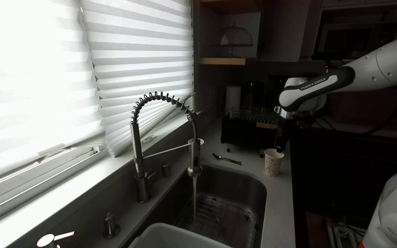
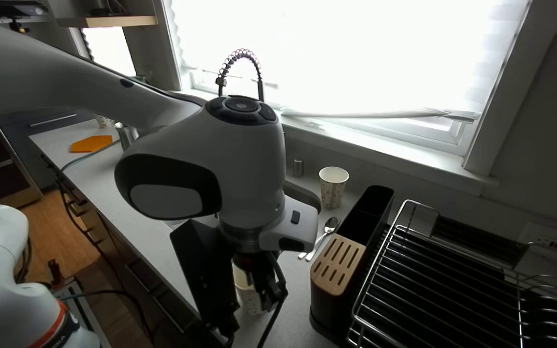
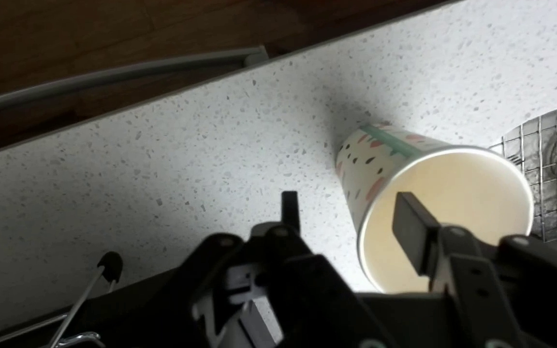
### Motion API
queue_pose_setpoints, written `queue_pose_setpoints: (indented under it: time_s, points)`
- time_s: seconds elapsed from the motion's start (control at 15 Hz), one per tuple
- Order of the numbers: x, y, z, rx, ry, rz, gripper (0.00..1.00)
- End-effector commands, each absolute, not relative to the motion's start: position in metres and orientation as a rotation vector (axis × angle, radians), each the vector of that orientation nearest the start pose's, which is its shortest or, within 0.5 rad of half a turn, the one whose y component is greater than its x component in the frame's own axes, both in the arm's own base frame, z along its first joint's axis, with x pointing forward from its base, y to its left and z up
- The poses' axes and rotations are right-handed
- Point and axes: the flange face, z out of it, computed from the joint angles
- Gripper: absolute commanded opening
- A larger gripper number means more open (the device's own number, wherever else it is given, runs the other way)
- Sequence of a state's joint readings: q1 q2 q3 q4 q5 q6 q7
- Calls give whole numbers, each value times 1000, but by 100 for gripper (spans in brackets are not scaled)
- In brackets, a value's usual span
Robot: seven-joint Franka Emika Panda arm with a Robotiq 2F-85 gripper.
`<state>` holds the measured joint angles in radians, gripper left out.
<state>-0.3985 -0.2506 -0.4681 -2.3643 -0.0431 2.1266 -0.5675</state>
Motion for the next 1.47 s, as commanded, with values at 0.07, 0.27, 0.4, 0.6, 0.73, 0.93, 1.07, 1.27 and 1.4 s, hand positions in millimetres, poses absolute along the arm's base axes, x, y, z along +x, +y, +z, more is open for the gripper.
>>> queue_pose_setpoints:
  time_s: [0.07, 0.27, 0.4, 0.6, 0.73, 0.93, 1.07, 1.27, 1.4]
  points:
    - [302, -355, 402, -3004, 436, -89, 16]
    - [306, -352, 400, -2984, 445, -97, 53]
    - [307, -352, 399, -2974, 451, -101, 35]
    - [308, -351, 397, -2970, 455, -102, 14]
    - [308, -351, 398, -2968, 455, -105, 0]
    - [311, -351, 402, -2968, 445, -121, 0]
    - [317, -349, 409, -2970, 425, -141, 1]
    - [341, -334, 434, -3002, 316, -185, 1]
    - [365, -317, 454, -3023, 196, -224, 1]
